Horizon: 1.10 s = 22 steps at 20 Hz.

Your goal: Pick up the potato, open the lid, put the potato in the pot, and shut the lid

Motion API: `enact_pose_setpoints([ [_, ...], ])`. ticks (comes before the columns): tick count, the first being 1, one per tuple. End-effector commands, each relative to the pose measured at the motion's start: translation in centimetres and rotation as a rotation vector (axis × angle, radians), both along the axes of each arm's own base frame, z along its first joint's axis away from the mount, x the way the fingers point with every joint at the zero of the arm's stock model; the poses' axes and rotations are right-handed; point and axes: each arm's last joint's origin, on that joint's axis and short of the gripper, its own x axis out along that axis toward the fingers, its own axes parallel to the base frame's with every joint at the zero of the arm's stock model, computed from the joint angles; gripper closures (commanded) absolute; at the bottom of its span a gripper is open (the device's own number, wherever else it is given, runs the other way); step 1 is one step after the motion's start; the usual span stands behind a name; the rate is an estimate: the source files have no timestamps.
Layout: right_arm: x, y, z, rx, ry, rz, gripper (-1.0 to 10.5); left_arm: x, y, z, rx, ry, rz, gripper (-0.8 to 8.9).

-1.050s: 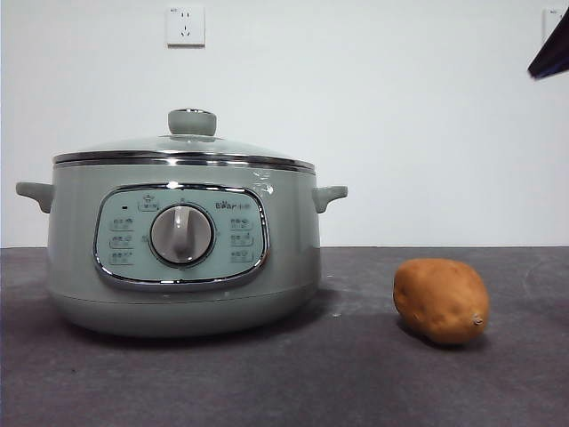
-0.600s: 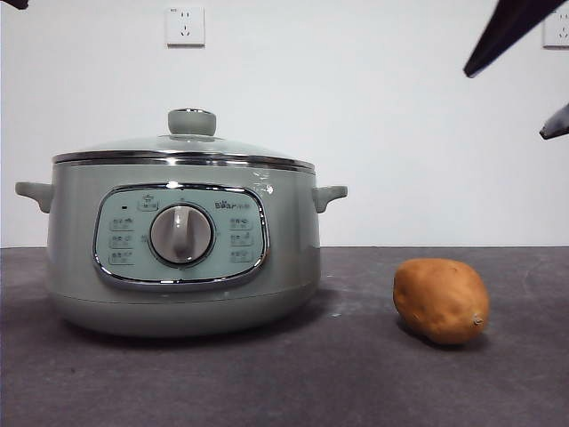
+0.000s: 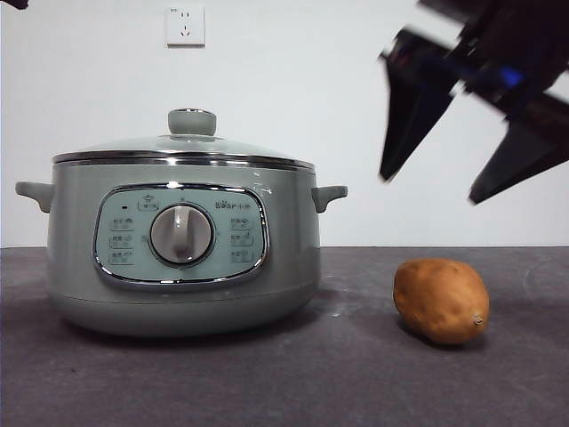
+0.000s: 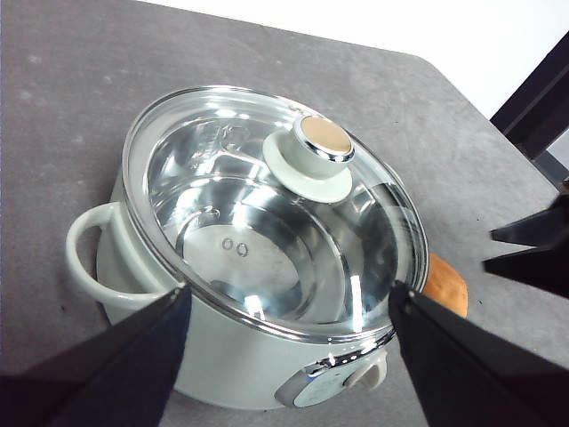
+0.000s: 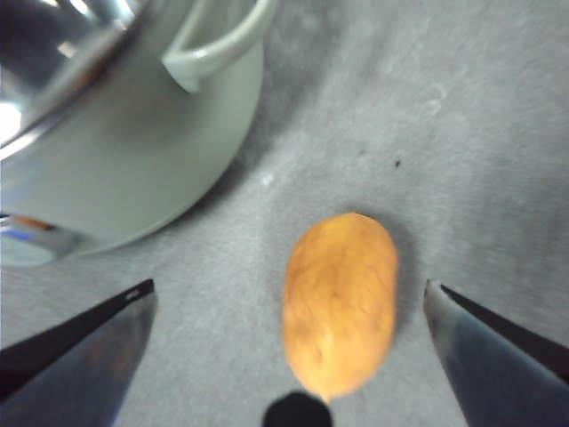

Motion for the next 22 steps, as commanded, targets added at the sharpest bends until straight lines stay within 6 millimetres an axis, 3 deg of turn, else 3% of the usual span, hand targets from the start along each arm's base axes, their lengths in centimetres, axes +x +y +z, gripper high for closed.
enact_pose_setpoints([
  [1, 1.4, 1.0, -1.7, -0.057, 0.055, -0.015, 4.5, 0.0, 0.0, 0.1, 0.009, -0.02, -0.003, 4.4],
  [7, 3.2, 2.0, -6.1, -0.16, 0.191, -0.023, 4.5, 0.0, 0.0, 0.1, 0.01, -0.02, -0.002, 4.4],
  [8, 3.3, 2.1, -6.6, -0.168, 0.201, -0.024, 4.8, 0.0, 0.0, 0.1, 0.01, -0.02, -0.002, 4.4],
  [10, 3.4, 2.1, -7.0, -0.177, 0.215, -0.024, 6.9, 0.0, 0.0, 0.1, 0.01, -0.02, -0.002, 4.4],
  [13, 3.4, 2.1, -6.9, -0.176, 0.214, -0.024, 9.6, 0.0, 0.0, 0.1, 0.01, -0.02, -0.002, 4.4],
  [17, 3.2, 2.0, -6.5, -0.169, 0.215, -0.034, 9.6, 0.1, 0.0, 0.1, 0.009, -0.018, -0.004, 4.4],
  [22, 1.7, 1.1, -4.3, -0.165, 0.215, -0.04, 9.5, 1.5, -0.1, 0.1, -0.008, -0.019, -0.039, 4.4],
])
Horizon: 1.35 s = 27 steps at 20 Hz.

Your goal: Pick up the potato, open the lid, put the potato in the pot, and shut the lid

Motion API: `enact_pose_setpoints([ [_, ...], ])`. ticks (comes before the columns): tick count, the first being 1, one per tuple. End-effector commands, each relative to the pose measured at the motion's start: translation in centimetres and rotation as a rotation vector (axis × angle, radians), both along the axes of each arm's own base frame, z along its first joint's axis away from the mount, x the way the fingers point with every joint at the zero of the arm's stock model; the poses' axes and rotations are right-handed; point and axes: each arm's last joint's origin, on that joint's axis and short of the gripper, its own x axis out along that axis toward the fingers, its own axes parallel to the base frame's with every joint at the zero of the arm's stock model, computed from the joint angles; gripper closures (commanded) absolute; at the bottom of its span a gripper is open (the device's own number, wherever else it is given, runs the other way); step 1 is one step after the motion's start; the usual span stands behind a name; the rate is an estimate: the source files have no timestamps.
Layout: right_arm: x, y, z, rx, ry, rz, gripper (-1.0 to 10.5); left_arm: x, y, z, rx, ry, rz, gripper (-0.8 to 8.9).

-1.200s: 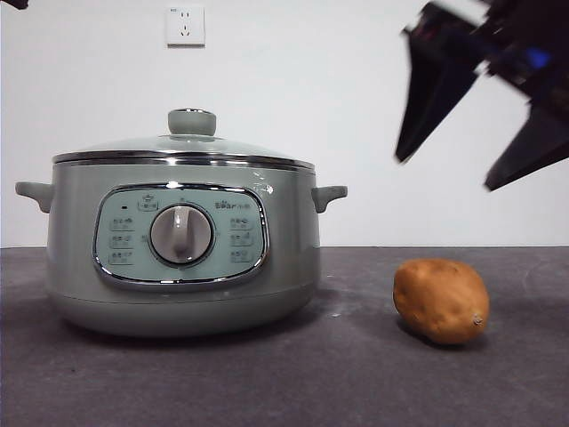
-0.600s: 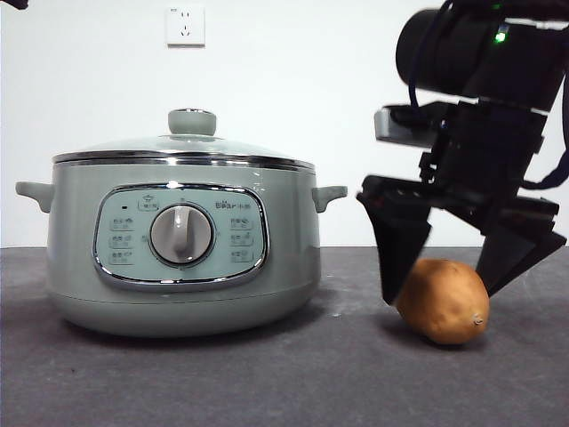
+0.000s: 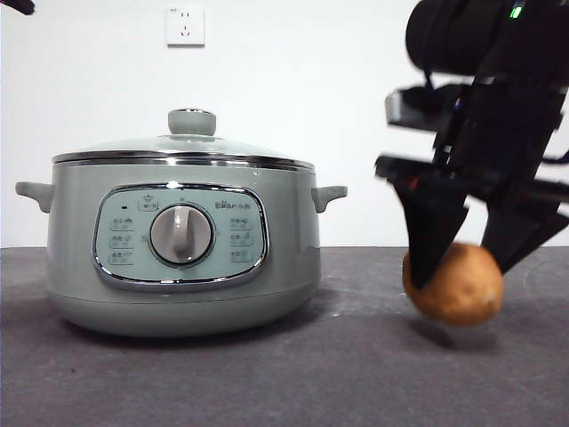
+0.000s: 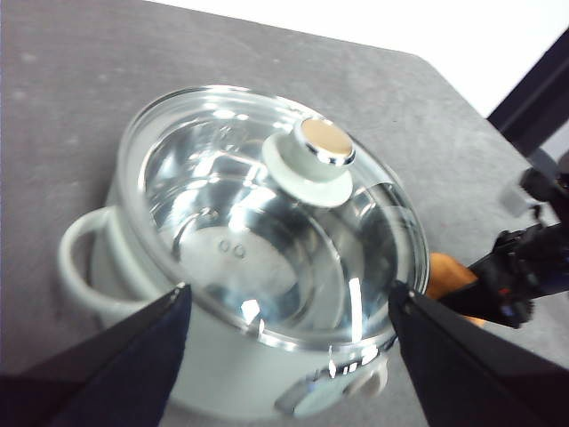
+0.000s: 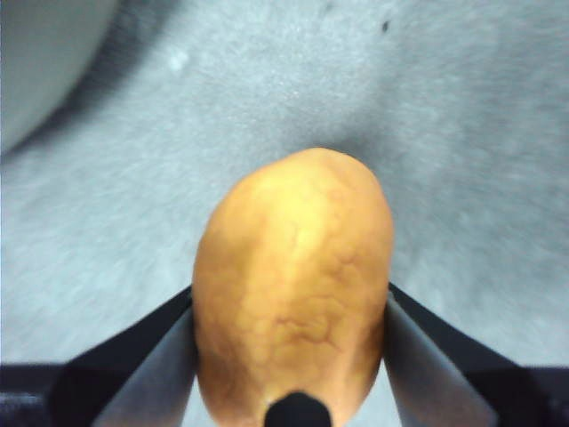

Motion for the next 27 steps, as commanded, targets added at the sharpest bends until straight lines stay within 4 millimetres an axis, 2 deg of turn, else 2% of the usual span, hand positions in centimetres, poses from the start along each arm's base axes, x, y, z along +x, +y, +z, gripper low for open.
enact_pose_setpoints([
  [1, -0.7, -0.4, 1.1, 0.006, -0.008, -0.009, 9.5, 1.0, -0.1, 0.5, 0.003, -0.021, -0.021, 4.4],
  [6, -2.2, -1.3, 3.3, 0.03, -0.048, -0.009, 9.5, 4.3, -1.9, 2.9, 0.056, -0.046, -0.036, 4.4],
  [10, -2.8, -1.7, 4.4, 0.056, -0.09, -0.009, 9.5, 7.3, -5.1, 3.8, 0.18, -0.048, -0.043, 4.4],
  [13, -3.0, -1.8, 4.8, 0.064, -0.102, -0.01, 9.5, 9.3, -8.2, 3.1, 0.287, -0.07, -0.031, 4.4],
  [17, -3.0, -1.8, 4.8, 0.063, -0.1, -0.01, 9.5, 11.3, -11.3, 1.3, 0.317, -0.099, -0.038, 4.4],
  [22, -3.1, -1.9, 4.7, 0.056, -0.09, -0.01, 9.5, 12.9, -12.5, -1.2, 0.367, -0.047, -0.022, 4.4],
  [25, -3.1, -1.9, 4.7, 0.056, -0.089, -0.01, 9.5, 13.1, -12.6, -1.4, 0.37, -0.04, -0.024, 4.42],
  [26, -3.1, -1.9, 4.7, 0.056, -0.089, -0.01, 9.5, 13.1, -12.6, -1.4, 0.368, -0.043, -0.024, 4.88],
  [27, -3.1, -1.9, 4.7, 0.056, -0.089, -0.01, 9.5, 13.1, -12.6, -1.4, 0.368, -0.042, -0.026, 5.98],
])
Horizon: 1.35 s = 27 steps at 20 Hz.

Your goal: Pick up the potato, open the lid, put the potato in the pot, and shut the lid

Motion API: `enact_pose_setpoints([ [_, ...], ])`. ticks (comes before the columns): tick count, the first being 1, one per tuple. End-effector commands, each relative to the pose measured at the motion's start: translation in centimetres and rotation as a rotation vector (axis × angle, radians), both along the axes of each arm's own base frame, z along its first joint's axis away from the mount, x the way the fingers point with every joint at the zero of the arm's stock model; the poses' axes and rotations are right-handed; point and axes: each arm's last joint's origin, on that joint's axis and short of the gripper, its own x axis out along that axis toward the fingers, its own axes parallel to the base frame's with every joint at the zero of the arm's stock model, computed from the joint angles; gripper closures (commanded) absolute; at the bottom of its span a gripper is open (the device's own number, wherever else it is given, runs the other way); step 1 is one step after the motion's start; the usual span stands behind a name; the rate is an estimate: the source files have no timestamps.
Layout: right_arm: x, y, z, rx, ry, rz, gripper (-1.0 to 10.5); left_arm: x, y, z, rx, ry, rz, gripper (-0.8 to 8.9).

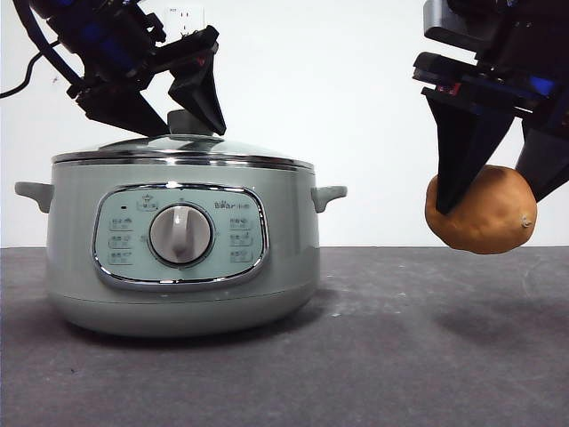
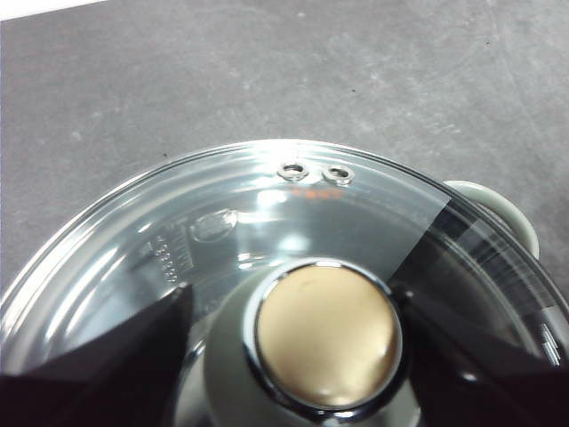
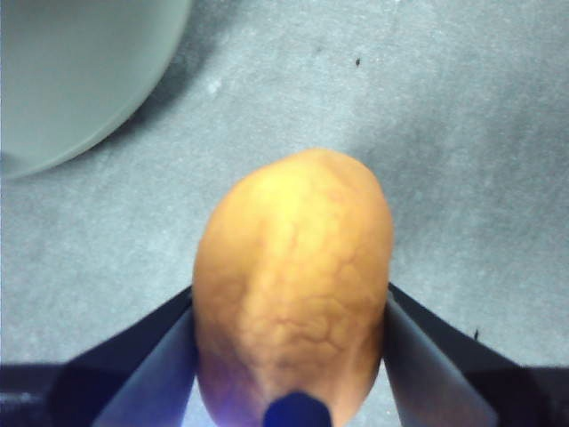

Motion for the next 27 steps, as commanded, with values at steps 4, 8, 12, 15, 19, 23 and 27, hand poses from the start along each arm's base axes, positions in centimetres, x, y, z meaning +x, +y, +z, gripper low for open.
enact_pose_setpoints([
  [4, 0.0, 0.0, 0.1, 0.004, -0.005, -0.008, 9.5, 0.0, -0.1, 0.0, 0.024, -0.014, -0.018, 8.22],
  [8, 0.0, 0.0, 0.1, 0.005, -0.006, -0.008, 9.5, 0.1, -0.1, 0.7, 0.015, -0.033, -0.015, 8.22],
  [12, -0.1, 0.0, 0.7, 0.029, -0.044, -0.007, 9.5, -0.5, 0.2, 4.1, -0.013, -0.105, -0.017, 8.22],
  [15, 0.0, 0.1, 1.7, 0.073, -0.106, -0.002, 9.5, -2.0, 1.0, 7.3, -0.022, -0.188, -0.024, 8.22],
  [19, 0.6, 1.1, 4.4, 0.162, -0.198, 0.049, 9.5, -5.7, 3.2, 11.0, -0.044, -0.286, -0.014, 8.22],
  [23, 0.8, 3.3, 7.7, 0.283, -0.289, 0.171, 9.5, -10.3, 5.7, 13.2, -0.025, -0.357, 0.03, 8.22],
  [27, 2.3, 6.8, 9.3, 0.298, -0.334, 0.251, 9.6, -14.5, 8.0, 14.5, -0.024, -0.413, 0.075, 8.22],
])
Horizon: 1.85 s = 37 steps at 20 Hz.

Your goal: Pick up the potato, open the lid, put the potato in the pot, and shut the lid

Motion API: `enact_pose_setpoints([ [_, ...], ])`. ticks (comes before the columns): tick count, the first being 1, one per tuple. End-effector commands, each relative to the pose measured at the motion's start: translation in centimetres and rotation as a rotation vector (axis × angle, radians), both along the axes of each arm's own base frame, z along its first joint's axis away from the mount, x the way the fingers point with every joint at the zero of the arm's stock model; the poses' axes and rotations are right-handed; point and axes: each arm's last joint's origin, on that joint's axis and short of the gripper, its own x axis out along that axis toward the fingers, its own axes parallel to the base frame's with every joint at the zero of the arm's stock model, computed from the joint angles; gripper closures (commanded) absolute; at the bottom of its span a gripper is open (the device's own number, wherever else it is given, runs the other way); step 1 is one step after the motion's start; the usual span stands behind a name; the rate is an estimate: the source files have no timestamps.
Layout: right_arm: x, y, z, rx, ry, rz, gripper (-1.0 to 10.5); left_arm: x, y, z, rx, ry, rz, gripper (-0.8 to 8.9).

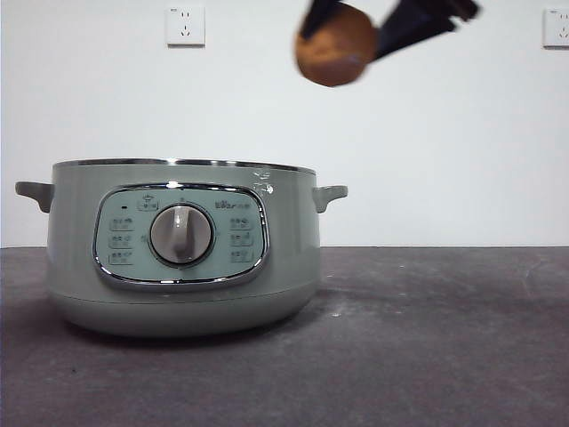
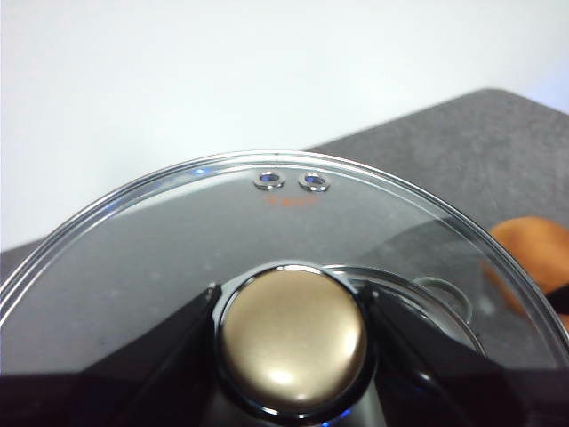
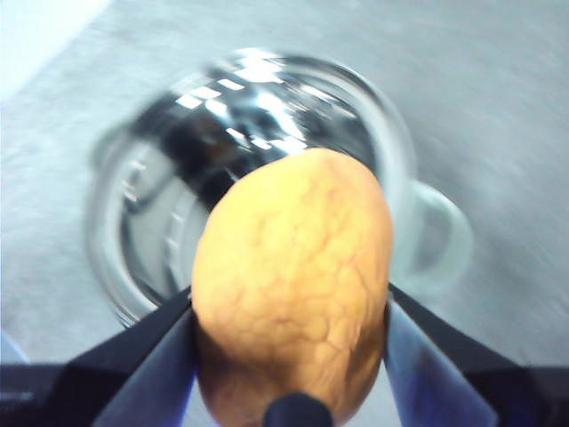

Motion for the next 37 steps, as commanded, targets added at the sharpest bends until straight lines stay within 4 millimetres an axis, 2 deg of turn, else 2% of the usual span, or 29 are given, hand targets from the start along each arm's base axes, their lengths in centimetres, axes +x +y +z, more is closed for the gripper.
enact_pose_setpoints([
  [1, 1.7, 2.3, 0.1, -0.025, -0.011, 0.037, 9.6, -2.2, 1.3, 1.4, -0.021, -0.099, 0.035, 8.22],
  [4, 4.3, 5.1, -0.3, -0.06, -0.001, 0.064, 9.6, -4.4, 2.5, 1.9, -0.037, -0.145, 0.067, 8.22],
  [8, 8.2, 9.4, -2.0, -0.134, 0.036, 0.111, 9.6, -6.3, 3.5, 2.1, -0.052, -0.178, 0.087, 8.22],
  [12, 10.6, 13.2, -5.6, -0.21, 0.065, 0.165, 9.6, -6.5, 3.6, 1.9, -0.039, -0.156, 0.087, 8.22],
  [15, 11.0, 14.9, -8.5, -0.265, 0.095, 0.199, 9.6, -6.5, 3.6, 1.9, -0.039, -0.155, 0.087, 8.22],
  [19, 11.0, 15.6, -10.7, -0.344, 0.116, 0.202, 9.6, -6.5, 3.6, 1.8, -0.037, -0.154, 0.087, 8.22],
  [26, 10.8, 15.4, -12.0, -0.407, 0.169, 0.227, 9.4, -5.9, 3.3, 1.6, -0.019, -0.129, 0.086, 8.22],
  [27, 10.7, 15.5, -12.0, -0.405, 0.168, 0.228, 8.4, -5.8, 3.3, 1.5, -0.015, -0.121, 0.085, 8.22],
  [28, 10.7, 15.5, -12.0, -0.408, 0.168, 0.224, 6.2, -5.6, 3.2, 1.5, -0.011, -0.114, 0.085, 8.22],
  [29, 10.7, 15.5, -12.0, -0.402, 0.175, 0.21, 4.8, -5.5, 3.1, 1.5, -0.009, -0.111, 0.085, 8.22],
  [31, 10.7, 15.4, -11.9, -0.409, 0.17, 0.191, 4.7, -5.4, 3.1, 1.4, -0.006, -0.106, 0.085, 8.22],
  [34, 10.4, 15.1, -10.3, -0.394, 0.145, 0.183, 4.7, -5.4, 3.1, 1.4, -0.007, -0.106, 0.085, 8.22],
  [37, 9.5, 13.7, -7.0, -0.375, 0.12, 0.17, 4.7, -5.4, 3.1, 1.4, -0.007, -0.106, 0.085, 8.22],
])
